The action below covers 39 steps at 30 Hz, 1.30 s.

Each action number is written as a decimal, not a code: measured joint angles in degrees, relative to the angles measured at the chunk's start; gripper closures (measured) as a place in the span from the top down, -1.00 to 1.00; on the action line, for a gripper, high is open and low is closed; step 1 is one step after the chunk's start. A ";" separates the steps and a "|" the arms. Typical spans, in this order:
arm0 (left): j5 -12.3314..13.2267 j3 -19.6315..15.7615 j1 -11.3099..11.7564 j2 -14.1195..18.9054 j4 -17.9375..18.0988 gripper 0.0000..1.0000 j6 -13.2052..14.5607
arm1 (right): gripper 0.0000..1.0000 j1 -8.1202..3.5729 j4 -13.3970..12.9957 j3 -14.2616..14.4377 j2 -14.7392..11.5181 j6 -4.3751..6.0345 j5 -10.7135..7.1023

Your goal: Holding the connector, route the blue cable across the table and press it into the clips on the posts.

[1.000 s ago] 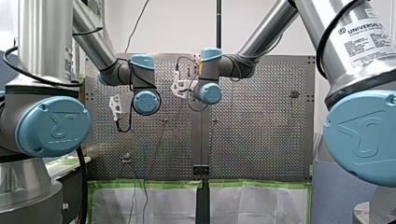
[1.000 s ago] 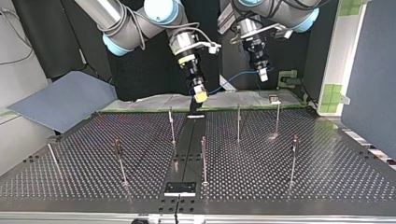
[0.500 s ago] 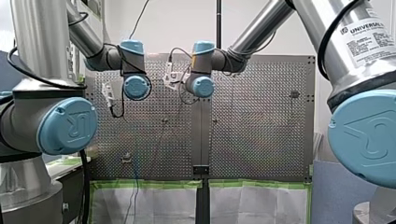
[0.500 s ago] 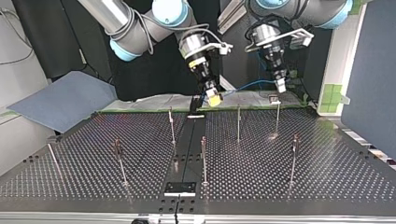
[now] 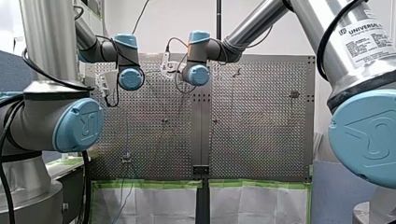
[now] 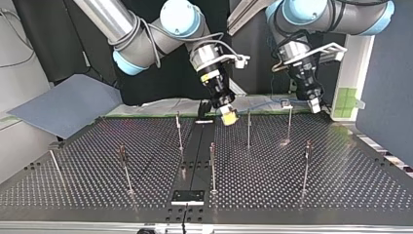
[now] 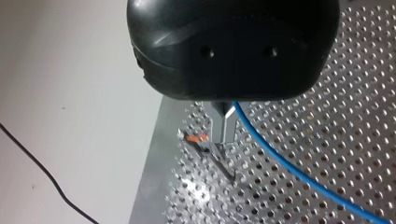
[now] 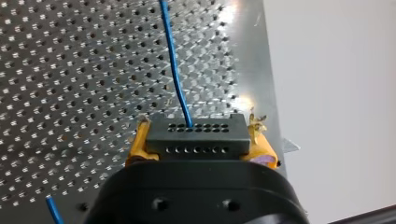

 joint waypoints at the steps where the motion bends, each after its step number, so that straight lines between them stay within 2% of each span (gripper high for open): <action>1: 0.47 0.14 0.29 -0.26 0.02 -1.00 -0.11 | -1.00 -0.04 0.49 -0.76 0.02 0.13 -0.01; 5: 1.70 0.98 1.21 -1.20 0.06 -1.00 -0.43 | -1.00 -0.25 1.34 -3.11 0.16 0.80 -0.06; 10: 2.08 2.15 1.83 -1.71 0.20 -1.00 -0.50 | -1.00 -0.50 2.08 -4.95 1.05 1.48 -0.34; 18: 3.88 4.26 2.68 -2.48 0.25 -1.00 -0.64 | -1.00 -0.88 3.06 -6.86 3.46 1.67 -0.86; 25: 5.07 5.58 3.16 -2.90 0.21 -1.00 -0.62 | -1.00 -1.15 4.63 -9.68 5.91 1.90 -1.19; 33: 7.40 7.41 4.31 -4.30 0.92 -1.00 -0.58 | -1.00 -1.59 6.54 -13.34 7.35 2.28 -1.86; 39: 7.88 8.44 5.08 -5.44 1.01 -1.00 -0.59 | -1.00 -1.80 7.61 -15.20 8.18 2.32 -2.40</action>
